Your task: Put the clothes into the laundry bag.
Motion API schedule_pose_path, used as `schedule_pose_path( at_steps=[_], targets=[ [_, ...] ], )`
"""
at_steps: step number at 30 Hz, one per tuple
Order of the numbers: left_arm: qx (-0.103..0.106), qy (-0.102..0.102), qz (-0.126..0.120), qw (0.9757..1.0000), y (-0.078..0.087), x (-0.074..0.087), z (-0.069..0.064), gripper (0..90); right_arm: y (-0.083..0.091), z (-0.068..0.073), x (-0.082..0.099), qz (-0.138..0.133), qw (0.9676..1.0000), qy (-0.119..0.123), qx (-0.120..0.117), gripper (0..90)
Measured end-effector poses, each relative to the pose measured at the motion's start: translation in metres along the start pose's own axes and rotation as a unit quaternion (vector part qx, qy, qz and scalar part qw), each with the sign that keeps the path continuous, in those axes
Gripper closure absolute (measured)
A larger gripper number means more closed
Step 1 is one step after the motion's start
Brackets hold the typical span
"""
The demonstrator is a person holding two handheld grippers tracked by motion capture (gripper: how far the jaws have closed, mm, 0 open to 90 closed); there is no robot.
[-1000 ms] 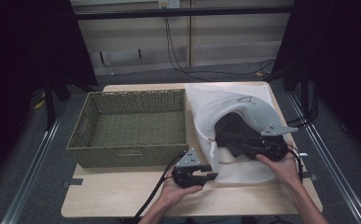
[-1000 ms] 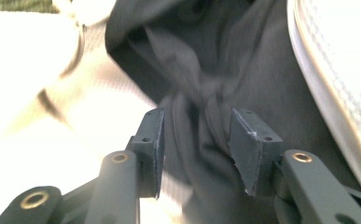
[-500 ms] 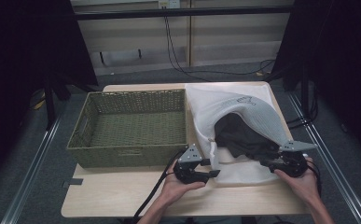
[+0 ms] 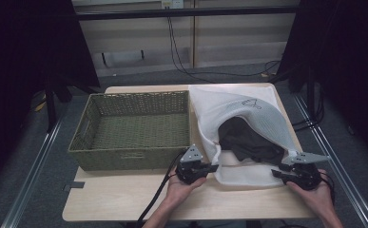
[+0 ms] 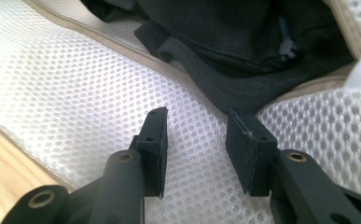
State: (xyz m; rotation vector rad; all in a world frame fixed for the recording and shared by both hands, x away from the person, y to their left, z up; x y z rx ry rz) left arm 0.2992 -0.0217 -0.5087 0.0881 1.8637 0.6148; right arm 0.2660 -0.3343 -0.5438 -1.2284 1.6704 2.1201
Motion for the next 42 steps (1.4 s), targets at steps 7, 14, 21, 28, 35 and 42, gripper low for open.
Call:
schedule_pose_path(
  at_steps=[7,14,21,28,35,42],
  targets=[
    [0.004,0.005,0.003,1.0,0.019,0.024,-0.009,87.8,0.012,0.0,0.01,0.01,0.9999,-0.003,0.007,59.2],
    [0.01,-0.003,0.007,0.9999,0.029,0.035,-0.014,75.7,0.016,0.022,0.009,0.017,0.9998,0.009,-0.012,57.4],
    [0.003,-0.042,0.009,0.9991,0.03,0.008,-0.022,49.6,0.015,0.036,-0.031,-0.03,0.9983,0.027,-0.042,64.0],
    [-0.072,-0.029,0.039,0.9962,0.009,0.003,-0.001,57.4,-0.007,0.056,-0.077,-0.045,0.9941,0.06,-0.078,72.9],
    [-0.062,-0.007,0.008,0.998,0.027,0.012,0.003,83.9,-0.054,0.059,-0.093,-0.002,0.9922,0.069,-0.105,76.3],
    [-0.049,0.007,-0.02,0.9986,0.048,0.017,0.0,84.9,-0.083,0.046,-0.109,0.004,0.9947,0.078,-0.067,81.9]
  ],
)
Point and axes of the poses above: each handheld gripper's, and its own axes: y roughly backward along the jaws, x roughly out of its underside, z roughly to its left, the point moved 6 cm from there along -y, roughly forward along the jaws, and after that the axes turned 2 degrees about z, right-handed, at the moved point
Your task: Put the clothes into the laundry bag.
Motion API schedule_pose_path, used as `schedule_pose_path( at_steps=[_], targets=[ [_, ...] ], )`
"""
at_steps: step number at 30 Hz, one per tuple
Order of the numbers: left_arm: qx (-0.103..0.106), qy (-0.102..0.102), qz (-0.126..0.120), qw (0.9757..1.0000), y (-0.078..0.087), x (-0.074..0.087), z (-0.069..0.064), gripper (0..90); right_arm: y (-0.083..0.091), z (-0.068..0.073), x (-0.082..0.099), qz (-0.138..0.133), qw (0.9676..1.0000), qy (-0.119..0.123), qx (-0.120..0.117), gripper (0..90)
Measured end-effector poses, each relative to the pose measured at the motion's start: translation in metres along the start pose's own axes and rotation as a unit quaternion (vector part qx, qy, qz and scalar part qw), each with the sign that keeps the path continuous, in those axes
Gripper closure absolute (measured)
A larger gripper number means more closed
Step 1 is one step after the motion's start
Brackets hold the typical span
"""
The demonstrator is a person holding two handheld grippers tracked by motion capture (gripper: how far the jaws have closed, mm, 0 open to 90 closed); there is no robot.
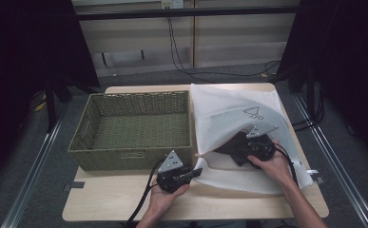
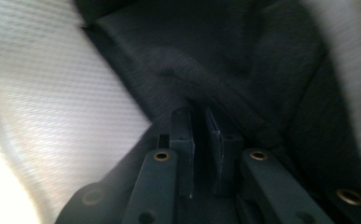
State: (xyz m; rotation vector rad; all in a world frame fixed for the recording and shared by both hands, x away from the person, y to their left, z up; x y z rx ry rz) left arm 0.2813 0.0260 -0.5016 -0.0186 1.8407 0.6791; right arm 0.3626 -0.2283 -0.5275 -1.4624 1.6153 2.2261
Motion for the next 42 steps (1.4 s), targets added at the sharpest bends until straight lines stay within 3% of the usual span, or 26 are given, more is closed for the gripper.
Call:
schedule_pose_path(
  at_steps=[2,6,9,12,16,17,18,20,22,23,26,29,33,35,42],
  targets=[
    [0.003,0.0,0.0,1.0,0.001,0.002,-0.001,85.1,-0.004,-0.006,-0.004,-0.002,0.9999,-0.006,0.016,82.9],
    [0.007,-0.001,-0.002,1.0,0.003,0.004,-0.003,85.5,-0.01,-0.024,-0.01,0.0,0.9973,-0.007,0.074,90.0],
    [0.011,-0.002,-0.001,0.9999,0.003,0.005,-0.004,85.7,-0.013,-0.04,-0.011,-0.007,0.9953,-0.022,0.094,90.0],
    [0.014,-0.007,0.005,0.9999,0.0,0.008,-0.008,85.8,-0.019,-0.05,-0.013,-0.012,0.9924,-0.015,0.122,90.0],
    [0.014,-0.01,0.013,0.9998,-0.003,0.011,-0.008,85.9,-0.021,-0.063,-0.015,-0.016,0.9867,-0.025,0.16,90.0],
    [0.013,-0.01,0.015,0.9998,-0.004,0.012,-0.007,85.9,-0.023,-0.062,-0.016,-0.022,0.9859,-0.035,0.162,90.0],
    [0.014,-0.007,0.015,0.9998,-0.004,0.012,-0.007,85.7,-0.023,-0.061,-0.016,-0.024,0.9871,-0.037,0.154,88.0],
    [0.017,-0.008,0.019,0.9997,-0.005,0.013,-0.005,85.2,-0.02,-0.055,-0.015,-0.026,0.992,-0.042,0.116,80.1],
    [0.027,-0.001,0.018,0.9995,-0.006,0.011,-0.004,83.9,-0.012,-0.046,-0.013,-0.028,0.9953,-0.04,0.083,73.6],
    [0.022,-0.004,0.019,0.9996,-0.006,0.011,-0.004,83.2,-0.006,-0.041,-0.01,-0.025,0.9963,-0.044,0.07,71.4],
    [0.022,-0.004,0.017,0.9996,-0.005,0.008,-0.003,79.7,0.016,-0.028,-0.003,-0.032,0.9978,-0.027,0.051,68.2],
    [0.022,-0.009,0.016,0.9996,-0.002,0.005,-0.003,75.3,0.045,-0.022,0.009,-0.048,0.9973,-0.035,0.044,67.5],
    [0.019,-0.006,0.005,0.9998,0.003,-0.003,-0.003,67.3,0.083,-0.026,0.03,-0.068,0.994,-0.056,0.065,65.0],
    [0.022,-0.02,0.004,0.9996,0.005,-0.007,-0.003,63.9,0.1,-0.028,0.042,-0.076,0.9918,-0.068,0.076,61.3],
    [0.02,-0.024,0.0,0.9995,0.011,-0.012,0.002,55.8,0.14,-0.045,0.079,-0.089,0.9809,-0.113,0.131,46.1]
  ],
)
Point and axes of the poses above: each handheld gripper's, and its own axes: y roughly backward along the jaws, x roughly out of its underside, z roughly to its left, the point moved 6 cm from there along -y, roughly forward along the jaws, and after that the axes turned 2 degrees about z, right-handed, at the moved point
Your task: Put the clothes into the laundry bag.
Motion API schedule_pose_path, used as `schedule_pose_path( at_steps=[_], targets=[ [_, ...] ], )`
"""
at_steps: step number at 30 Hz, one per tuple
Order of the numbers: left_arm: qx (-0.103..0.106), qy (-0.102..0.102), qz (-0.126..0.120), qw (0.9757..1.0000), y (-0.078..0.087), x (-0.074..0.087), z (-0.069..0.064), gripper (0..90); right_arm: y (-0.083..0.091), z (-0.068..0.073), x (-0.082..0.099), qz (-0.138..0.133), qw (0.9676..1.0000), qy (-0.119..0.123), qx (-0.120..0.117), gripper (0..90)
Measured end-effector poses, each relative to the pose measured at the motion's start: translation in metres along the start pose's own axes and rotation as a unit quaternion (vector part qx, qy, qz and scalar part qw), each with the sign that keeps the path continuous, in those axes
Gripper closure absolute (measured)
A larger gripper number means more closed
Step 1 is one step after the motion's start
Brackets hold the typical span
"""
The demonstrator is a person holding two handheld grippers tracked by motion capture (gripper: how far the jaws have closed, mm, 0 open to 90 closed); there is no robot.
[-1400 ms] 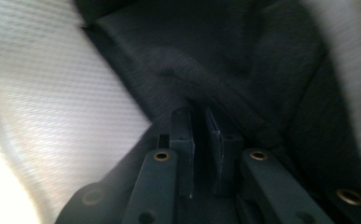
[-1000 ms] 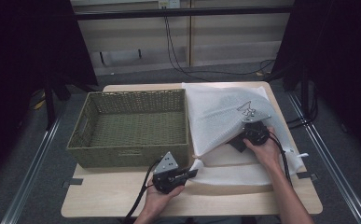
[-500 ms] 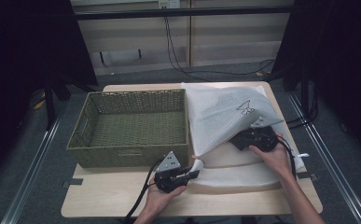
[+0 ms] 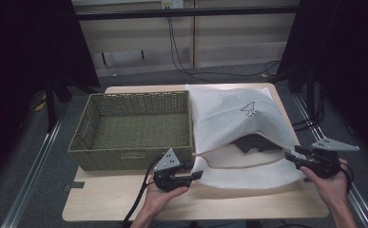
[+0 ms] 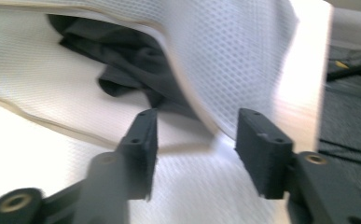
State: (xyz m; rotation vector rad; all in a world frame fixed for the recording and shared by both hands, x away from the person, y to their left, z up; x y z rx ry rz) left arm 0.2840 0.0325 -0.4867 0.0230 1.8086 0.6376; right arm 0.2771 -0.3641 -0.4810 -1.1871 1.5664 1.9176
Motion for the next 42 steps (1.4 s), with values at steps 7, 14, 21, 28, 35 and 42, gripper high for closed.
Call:
schedule_pose_path(
  at_steps=[7,14,21,28,35,42],
  targets=[
    [0.0,0.015,-0.001,0.9999,-0.002,-0.001,0.005,53.3,0.0,-0.019,0.021,0.014,0.9987,-0.032,0.036,36.4],
    [-0.014,0.029,0.05,0.9982,-0.034,0.023,0.011,67.0,-0.01,-0.022,0.032,0.018,0.9983,-0.052,0.018,68.9],
    [-0.019,0.057,0.023,0.9979,-0.021,0.023,0.017,87.5,0.009,-0.028,0.031,-0.013,0.998,-0.06,0.012,79.4],
    [-0.001,0.051,0.035,0.9981,-0.018,0.04,0.003,87.6,0.018,-0.041,0.051,-0.005,0.9965,-0.082,0.011,80.4],
    [0.005,0.03,0.038,0.9988,-0.015,0.037,-0.007,77.8,0.017,-0.04,0.073,0.014,0.9967,-0.077,0.019,72.9],
    [-0.009,-0.003,0.0,1.0,0.007,0.01,-0.004,64.8,0.029,-0.036,0.052,-0.017,0.9976,-0.06,0.029,58.5]
  ],
)
Point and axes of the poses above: each handheld gripper's, and its own axes: y roughly backward along the jaws, x roughly out of its underside, z roughly to its left, the point moved 6 cm from there along -y, roughly forward along the jaws, and after that the axes turned 2 degrees about z, right-handed, at the moved point
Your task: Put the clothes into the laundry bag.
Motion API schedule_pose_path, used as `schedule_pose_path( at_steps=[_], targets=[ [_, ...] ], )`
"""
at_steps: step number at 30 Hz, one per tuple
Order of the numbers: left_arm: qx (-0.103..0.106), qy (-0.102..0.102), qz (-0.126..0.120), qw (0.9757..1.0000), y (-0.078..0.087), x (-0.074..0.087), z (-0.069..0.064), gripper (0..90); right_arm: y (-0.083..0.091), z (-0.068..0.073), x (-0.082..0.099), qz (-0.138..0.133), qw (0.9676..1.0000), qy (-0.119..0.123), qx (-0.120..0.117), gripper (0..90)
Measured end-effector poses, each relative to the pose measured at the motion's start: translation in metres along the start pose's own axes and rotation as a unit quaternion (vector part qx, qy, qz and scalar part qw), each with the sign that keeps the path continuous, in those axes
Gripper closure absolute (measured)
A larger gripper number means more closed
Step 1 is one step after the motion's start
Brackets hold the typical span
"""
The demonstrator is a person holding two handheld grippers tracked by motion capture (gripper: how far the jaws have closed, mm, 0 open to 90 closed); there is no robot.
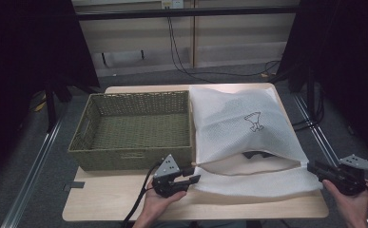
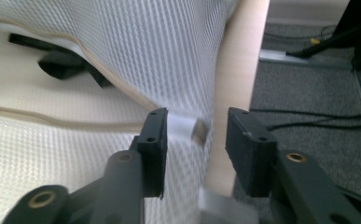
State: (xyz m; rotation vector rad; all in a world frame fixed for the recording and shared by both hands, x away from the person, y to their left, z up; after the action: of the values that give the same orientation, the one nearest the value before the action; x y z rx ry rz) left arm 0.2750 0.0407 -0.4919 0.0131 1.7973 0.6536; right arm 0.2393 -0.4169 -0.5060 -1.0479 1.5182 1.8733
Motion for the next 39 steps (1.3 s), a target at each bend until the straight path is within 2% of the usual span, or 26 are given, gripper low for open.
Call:
schedule_pose_path(
  at_steps=[2,6,8,10,12,13,16,17,21,24,26,28,29,30,32,33,36,37,39],
  targets=[
    [0.006,-0.005,-0.016,0.9998,0.004,-0.005,0.001,66.0,0.0,0.007,-0.006,-0.004,0.9999,0.014,-0.009,57.6],
    [-0.002,-0.012,-0.015,0.9998,0.004,-0.011,0.004,67.4,-0.008,0.021,-0.016,-0.005,0.9993,0.027,-0.025,61.1],
    [0.006,-0.022,-0.014,0.9996,-0.004,-0.014,0.005,68.0,-0.016,0.026,-0.02,-0.002,0.9988,0.034,-0.035,62.3],
    [0.004,-0.026,-0.003,0.9997,-0.014,-0.016,0.005,66.5,-0.026,0.03,-0.022,0.004,0.9985,0.04,-0.038,60.5],
    [0.011,-0.031,0.002,0.9995,-0.025,-0.018,0.004,64.8,-0.035,0.034,-0.023,0.013,0.9978,0.048,-0.044,58.4],
    [0.002,-0.032,0.014,0.9994,-0.029,-0.018,0.004,64.1,-0.04,0.034,-0.023,0.018,0.9976,0.051,-0.042,56.9],
    [0.003,-0.045,0.022,0.9988,-0.038,-0.014,0.001,59.5,-0.051,0.033,-0.019,0.036,0.9967,0.061,-0.039,54.5],
    [-0.007,-0.048,0.031,0.9983,-0.041,-0.012,0.001,57.6,-0.054,0.032,-0.015,0.042,0.9965,0.06,-0.04,53.8],
    [-0.007,-0.045,0.037,0.9983,-0.048,-0.006,0.004,54.1,-0.067,0.025,0.004,0.081,0.9935,0.076,-0.024,51.1],
    [-0.004,-0.042,0.042,0.9983,-0.051,-0.005,0.006,52.8,-0.066,0.02,0.008,0.071,0.9945,0.072,-0.03,51.3],
    [-0.017,-0.055,0.057,0.9967,-0.055,-0.002,0.006,52.9,-0.065,0.018,0.008,0.071,0.9947,0.069,-0.027,53.6],
    [-0.031,-0.069,0.075,0.9943,-0.059,0.002,0.006,56.4,-0.064,0.015,0.008,0.071,0.9948,0.067,-0.027,59.6],
    [-0.034,-0.074,0.084,0.9931,-0.061,0.005,0.006,61.4,-0.064,0.014,0.008,0.07,0.9951,0.065,-0.026,60.6],
    [-0.039,-0.071,0.093,0.9924,-0.062,0.008,0.006,70.8,-0.063,0.014,0.008,0.07,0.9951,0.065,-0.027,61.6],
    [-0.052,-0.077,0.111,0.9894,-0.063,0.013,0.009,81.1,-0.063,0.014,0.008,0.07,0.9952,0.065,-0.022,64.5],
    [-0.052,-0.074,0.118,0.9888,-0.062,0.015,0.012,82.2,-0.062,0.013,0.009,0.07,0.9952,0.065,-0.022,65.1],
    [-0.039,-0.045,0.105,0.9927,-0.057,0.016,0.016,83.5,-0.061,0.012,0.01,0.069,0.9954,0.063,-0.023,65.2],
    [-0.041,-0.04,0.101,0.9933,-0.056,0.015,0.017,83.6,-0.061,0.012,0.01,0.067,0.9954,0.065,-0.025,64.9],
    [-0.045,-0.052,0.111,0.9914,-0.053,0.017,0.018,83.7,-0.059,0.013,0.011,0.066,0.9952,0.065,-0.03,64.8]
  ],
)
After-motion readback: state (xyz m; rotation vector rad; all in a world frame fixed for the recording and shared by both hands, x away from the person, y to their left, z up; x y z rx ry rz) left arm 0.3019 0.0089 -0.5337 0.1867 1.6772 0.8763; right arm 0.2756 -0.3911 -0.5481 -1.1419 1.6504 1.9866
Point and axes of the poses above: each handheld gripper's, and its own axes: y roughly backward along the jaws, x roughly out of its underside, z roughly to its left, the point moved 6 cm from there along -y, roughly forward along the jaws, and after that the axes turned 2 degrees about z, right-handed, at the moved point
